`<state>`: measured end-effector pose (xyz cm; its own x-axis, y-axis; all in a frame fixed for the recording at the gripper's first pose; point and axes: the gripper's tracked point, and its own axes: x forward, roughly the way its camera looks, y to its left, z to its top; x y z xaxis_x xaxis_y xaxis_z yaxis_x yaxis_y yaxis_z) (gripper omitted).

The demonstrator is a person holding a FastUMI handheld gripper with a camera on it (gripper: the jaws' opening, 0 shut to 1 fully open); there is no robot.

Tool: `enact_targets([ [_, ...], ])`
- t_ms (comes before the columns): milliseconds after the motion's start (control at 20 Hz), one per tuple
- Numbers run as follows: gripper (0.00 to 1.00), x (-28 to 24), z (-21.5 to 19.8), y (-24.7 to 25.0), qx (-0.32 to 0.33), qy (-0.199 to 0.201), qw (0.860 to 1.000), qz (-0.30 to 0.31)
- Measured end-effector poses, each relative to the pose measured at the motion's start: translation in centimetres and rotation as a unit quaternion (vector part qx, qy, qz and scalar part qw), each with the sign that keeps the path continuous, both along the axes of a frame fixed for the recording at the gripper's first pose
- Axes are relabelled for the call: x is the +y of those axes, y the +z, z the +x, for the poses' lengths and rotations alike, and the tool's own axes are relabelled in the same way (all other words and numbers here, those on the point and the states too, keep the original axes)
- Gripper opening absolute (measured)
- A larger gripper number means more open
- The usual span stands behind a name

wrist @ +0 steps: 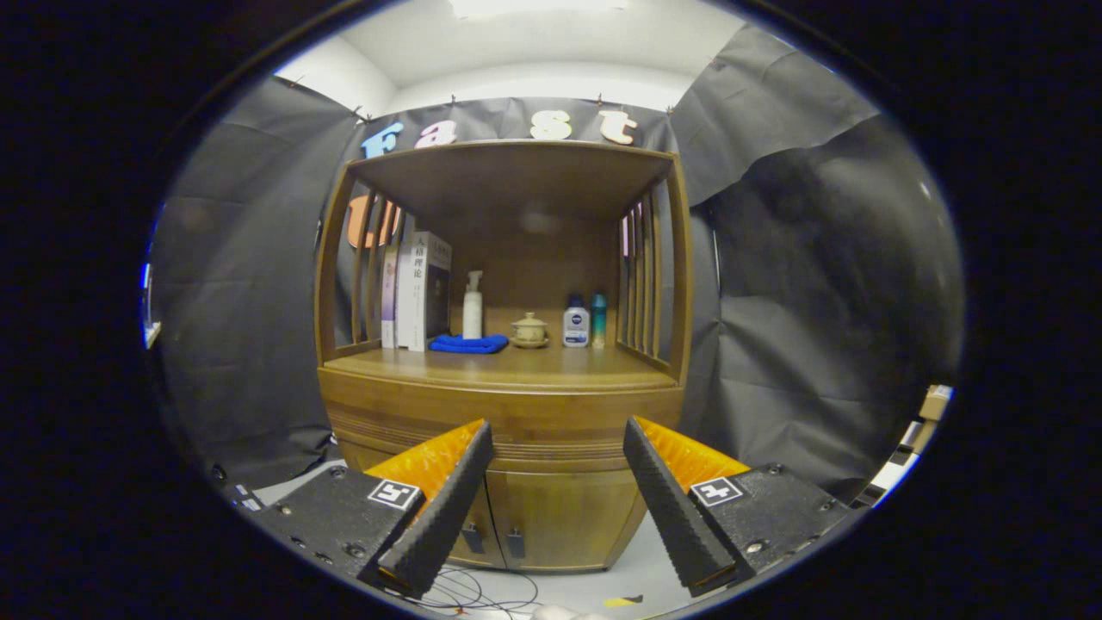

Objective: Pull open the drawer, take out the items inside it, and place them on the countertop above the cabinet.

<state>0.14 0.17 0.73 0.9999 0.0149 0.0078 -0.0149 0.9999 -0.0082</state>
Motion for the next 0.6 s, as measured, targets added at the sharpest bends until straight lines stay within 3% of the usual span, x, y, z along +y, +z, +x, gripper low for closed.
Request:
enact_targets([
  [250,1.0,4.1,5.6,0.0,0.002,0.014,1.0,-0.005],
  [600,0.99,8.6,12.1,-3.7,0.024,0.026,0.999,-0.023],
])
